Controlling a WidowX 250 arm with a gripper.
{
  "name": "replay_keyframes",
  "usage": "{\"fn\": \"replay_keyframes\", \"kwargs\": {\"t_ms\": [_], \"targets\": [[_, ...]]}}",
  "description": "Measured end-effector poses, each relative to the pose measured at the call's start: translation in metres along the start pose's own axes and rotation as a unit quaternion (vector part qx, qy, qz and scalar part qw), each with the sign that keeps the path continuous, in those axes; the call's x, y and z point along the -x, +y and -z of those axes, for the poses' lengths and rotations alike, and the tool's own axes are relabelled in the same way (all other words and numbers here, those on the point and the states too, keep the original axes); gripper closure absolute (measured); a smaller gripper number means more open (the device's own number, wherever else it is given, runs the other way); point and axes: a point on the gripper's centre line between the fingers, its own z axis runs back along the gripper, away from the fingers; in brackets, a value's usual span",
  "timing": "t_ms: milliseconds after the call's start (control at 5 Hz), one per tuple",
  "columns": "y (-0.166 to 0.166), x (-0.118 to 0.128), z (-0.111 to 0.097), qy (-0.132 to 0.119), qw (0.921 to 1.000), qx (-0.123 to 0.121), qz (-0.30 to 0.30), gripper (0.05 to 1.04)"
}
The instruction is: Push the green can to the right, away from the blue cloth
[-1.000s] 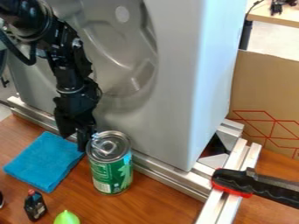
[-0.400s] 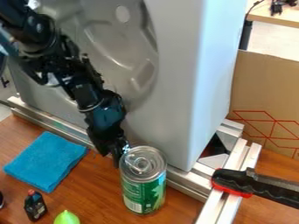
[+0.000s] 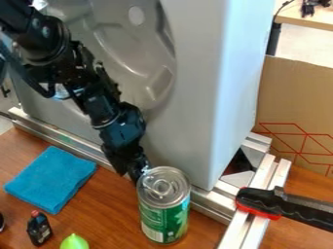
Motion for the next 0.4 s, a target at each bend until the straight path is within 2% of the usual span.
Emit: {"fn": "replay_keyframes", "kwargs": {"t_ms": [200, 400], "targets": [[0.0, 0.012, -0.005, 0.079, 0.9938, -0.05, -0.06, 0.083], [-0.018, 0.026, -0.05, 0.138, 0.9817, -0.103, -0.083, 0.083]]}}
